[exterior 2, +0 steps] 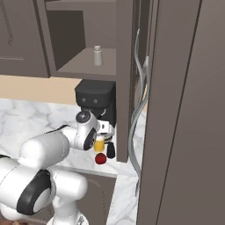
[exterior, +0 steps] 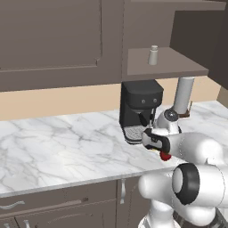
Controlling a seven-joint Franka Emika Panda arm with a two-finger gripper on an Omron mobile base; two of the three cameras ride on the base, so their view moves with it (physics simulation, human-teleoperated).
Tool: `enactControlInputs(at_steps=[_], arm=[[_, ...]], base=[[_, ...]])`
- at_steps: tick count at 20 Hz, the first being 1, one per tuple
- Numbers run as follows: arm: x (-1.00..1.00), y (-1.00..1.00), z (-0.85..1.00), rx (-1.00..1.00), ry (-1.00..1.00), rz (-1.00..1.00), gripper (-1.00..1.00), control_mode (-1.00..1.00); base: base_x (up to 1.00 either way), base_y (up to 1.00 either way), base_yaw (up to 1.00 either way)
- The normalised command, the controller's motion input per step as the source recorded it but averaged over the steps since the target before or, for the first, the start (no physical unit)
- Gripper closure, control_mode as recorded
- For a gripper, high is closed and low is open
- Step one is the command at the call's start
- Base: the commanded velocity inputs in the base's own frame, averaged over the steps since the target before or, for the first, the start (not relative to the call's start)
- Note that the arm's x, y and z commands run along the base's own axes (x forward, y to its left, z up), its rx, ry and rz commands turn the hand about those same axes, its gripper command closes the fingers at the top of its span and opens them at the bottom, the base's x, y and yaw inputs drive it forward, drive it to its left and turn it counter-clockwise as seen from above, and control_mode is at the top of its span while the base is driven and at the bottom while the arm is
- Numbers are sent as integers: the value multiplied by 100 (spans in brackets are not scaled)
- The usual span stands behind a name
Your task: There are various items on the counter. Only move the condiments/shakers into the cabinet.
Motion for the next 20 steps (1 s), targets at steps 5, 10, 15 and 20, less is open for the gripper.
enactControlInputs(at_steps=[5,10,15,20], arm=[[-60,0,96,0,-25,-4,100,-100],[-58,-2,100,1,-19,-7,100,-100],[-46,-15,100,0,-14,-8,100,-100],[-28,-32,100,0,-6,-5,100,-100]], base=[[0,0,0],[0,0,0],[0,0,0],[0,0,0]])
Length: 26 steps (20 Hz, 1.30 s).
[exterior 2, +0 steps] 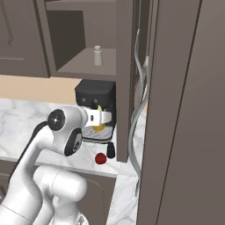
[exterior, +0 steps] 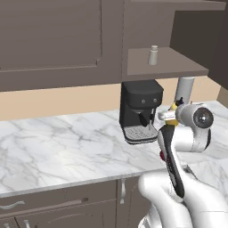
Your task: There are various items on the counter. Only move the condiments/shakers into the cabinet.
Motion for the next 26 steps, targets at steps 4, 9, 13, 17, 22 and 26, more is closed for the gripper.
enactControlInputs(at_steps=[4,9,13,17,22,26], arm=[[-17,-37,100,0,0,-3,100,-100],[-3,-30,100,0,0,0,100,-100],[0,-5,100,0,2,0,100,-100],[0,-1,84,0,1,2,100,-100],[0,0,5,0,-6,1,100,-100],[2,0,0,0,-10,0,100,-100]], base=[[0,0,0],[0,0,0],[0,0,0],[0,0,0],[0,0,0],[0,0,0]])
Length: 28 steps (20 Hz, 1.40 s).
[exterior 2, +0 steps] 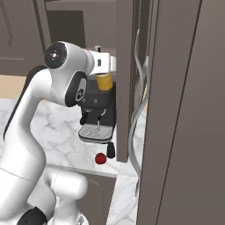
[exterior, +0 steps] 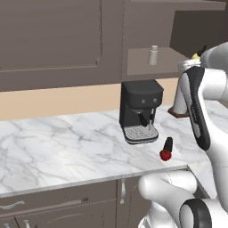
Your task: There are various items on the counter. Only move the condiments/shakers into the cabinet.
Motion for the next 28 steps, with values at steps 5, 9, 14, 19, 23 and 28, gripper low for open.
enactControlInputs(at_steps=[5,9,14,19,23,28], arm=[[7,0,32,0,-13,0,100,-100],[29,0,50,0,-6,0,100,-100],[59,0,15,0,0,0,100,-100],[63,0,0,0,0,0,100,-100],[58,0,-4,0,0,0,100,-100],[54,0,-1,0,0,0,100,-100]], base=[[0,0,0],[0,0,0],[0,0,0],[0,0,0],[0,0,0],[0,0,0]])
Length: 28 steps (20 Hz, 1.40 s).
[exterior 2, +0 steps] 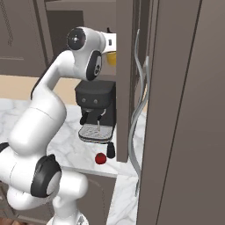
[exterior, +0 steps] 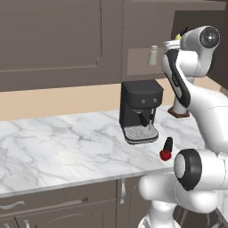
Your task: There are various items on the counter. Only move the condiments/shakers into the cabinet.
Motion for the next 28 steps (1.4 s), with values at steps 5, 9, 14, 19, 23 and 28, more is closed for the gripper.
enactControlInputs(at_steps=[5,9,14,19,23,28], arm=[[54,0,-1,0,3,0,100,-100],[47,0,-23,0,8,0,100,-100],[38,0,-40,0,11,0,100,-100],[36,0,-34,0,11,0,100,-100],[23,0,-28,0,3,0,100,-100],[13,0,-29,0,0,0,-100,-100]], base=[[0,0,0],[0,0,0],[0,0,0],[0,0,0],[0,0,0],[0,0,0]])
